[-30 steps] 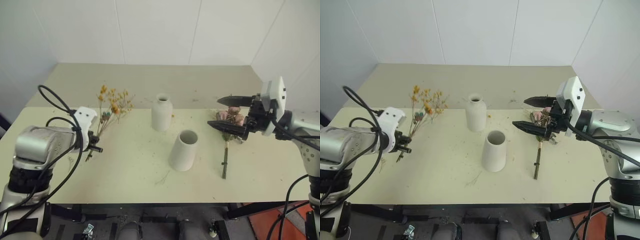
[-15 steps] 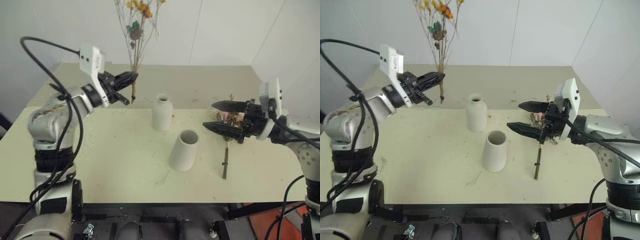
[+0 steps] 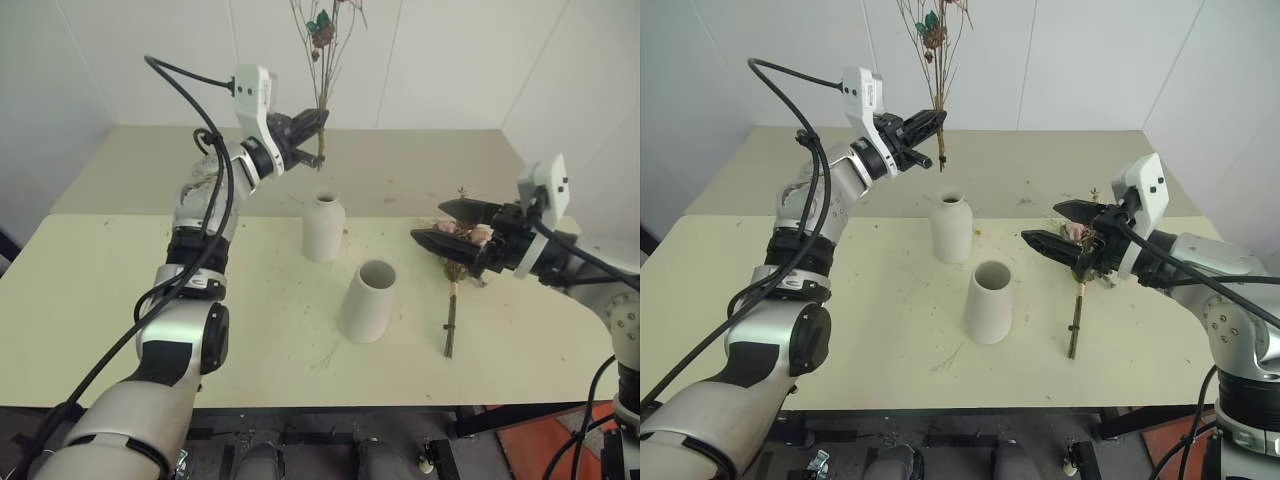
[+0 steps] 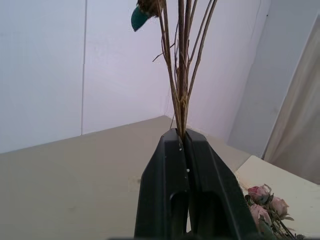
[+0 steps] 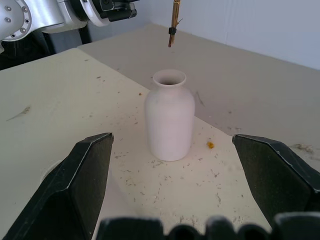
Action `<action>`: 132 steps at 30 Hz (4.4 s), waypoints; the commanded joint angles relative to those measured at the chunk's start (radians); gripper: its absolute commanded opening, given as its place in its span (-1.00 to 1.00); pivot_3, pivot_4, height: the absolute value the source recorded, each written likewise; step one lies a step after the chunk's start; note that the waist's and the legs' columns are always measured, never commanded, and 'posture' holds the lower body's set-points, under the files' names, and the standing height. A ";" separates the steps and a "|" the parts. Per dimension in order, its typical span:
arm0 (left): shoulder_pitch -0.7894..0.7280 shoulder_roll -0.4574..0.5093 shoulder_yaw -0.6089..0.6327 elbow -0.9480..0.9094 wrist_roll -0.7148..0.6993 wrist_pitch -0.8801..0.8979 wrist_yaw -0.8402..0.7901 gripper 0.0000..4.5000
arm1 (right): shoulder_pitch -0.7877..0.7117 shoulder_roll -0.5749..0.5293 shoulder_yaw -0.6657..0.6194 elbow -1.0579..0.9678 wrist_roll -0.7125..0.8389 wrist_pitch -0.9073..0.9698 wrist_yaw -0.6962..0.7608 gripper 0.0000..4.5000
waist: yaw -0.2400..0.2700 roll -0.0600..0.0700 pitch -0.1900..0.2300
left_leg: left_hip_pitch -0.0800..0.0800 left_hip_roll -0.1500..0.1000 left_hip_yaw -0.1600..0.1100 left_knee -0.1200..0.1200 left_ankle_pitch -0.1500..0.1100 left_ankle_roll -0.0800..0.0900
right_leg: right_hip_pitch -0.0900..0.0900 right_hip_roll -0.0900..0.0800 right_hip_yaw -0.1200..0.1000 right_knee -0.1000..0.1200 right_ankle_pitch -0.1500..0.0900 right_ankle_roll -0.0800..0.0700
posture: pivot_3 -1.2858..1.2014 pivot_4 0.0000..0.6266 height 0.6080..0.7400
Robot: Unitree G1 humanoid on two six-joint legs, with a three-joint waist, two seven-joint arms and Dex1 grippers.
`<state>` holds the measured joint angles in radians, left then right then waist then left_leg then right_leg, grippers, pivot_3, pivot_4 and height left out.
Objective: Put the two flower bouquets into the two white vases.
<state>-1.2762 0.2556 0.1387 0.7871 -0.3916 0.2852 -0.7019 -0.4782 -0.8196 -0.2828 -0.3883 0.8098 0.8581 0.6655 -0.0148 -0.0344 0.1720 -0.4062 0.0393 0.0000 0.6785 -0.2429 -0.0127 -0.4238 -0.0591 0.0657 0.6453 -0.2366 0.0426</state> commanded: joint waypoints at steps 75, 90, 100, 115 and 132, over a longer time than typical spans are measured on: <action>0.643 0.472 0.090 -1.037 -0.252 0.404 -0.282 0.99 | 0.097 -0.072 -0.059 -0.057 -0.022 0.004 -0.009 1.00 | 0.003 0.000 0.000 | 0.002 0.001 0.000 0.000 0.000 0.000 | 0.001 0.000 0.000 0.001 0.000 0.000 | 0.03 -0.52 1.00; 0.775 0.657 0.148 -1.140 -0.419 0.399 -0.479 0.99 | -0.056 -0.172 0.110 0.073 -0.062 0.600 -0.221 1.00 | -0.004 0.000 0.000 | 0.003 0.002 0.001 0.000 0.000 0.000 | 0.001 0.001 0.000 0.001 0.000 -0.001 | 0.03 -0.52 1.00; 0.797 0.657 0.146 -1.167 -0.437 0.400 -0.465 0.99 | -0.278 0.045 0.204 0.400 -0.244 0.756 -0.393 1.00 | -0.004 0.000 0.000 | 0.000 0.003 0.001 0.000 0.000 0.000 | -0.001 0.001 0.000 0.000 0.000 -0.001 | 0.03 -0.52 1.00; 0.829 0.671 0.179 -1.204 -0.471 0.405 -0.418 1.00 | -0.336 0.178 0.231 0.622 -0.430 0.618 -0.414 -0.03 | -0.011 0.000 0.000 | 0.001 0.003 0.001 -0.001 0.000 0.000 | -0.001 0.002 0.000 0.001 0.000 -0.001 | 0.03 -0.52 1.00; 0.809 0.703 0.145 -1.155 -0.490 0.409 -0.472 1.00 | -0.143 0.374 -0.333 0.056 -0.212 0.398 -0.340 -0.90 | -0.025 0.000 0.000 | 0.001 0.003 0.001 -0.002 0.000 0.000 | -0.001 0.002 0.000 0.000 0.000 0.000 | 0.03 -0.52 1.00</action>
<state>-0.4443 0.9396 0.2784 -0.3715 -0.8658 0.6981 -1.1585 -0.6201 -0.4546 -0.5471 -0.2418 0.5199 1.3096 0.2857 -0.0396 -0.0340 0.1720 -0.4050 0.0429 0.0010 0.6764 -0.2430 -0.0128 -0.4246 -0.0572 0.0658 0.6456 -0.2367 0.0421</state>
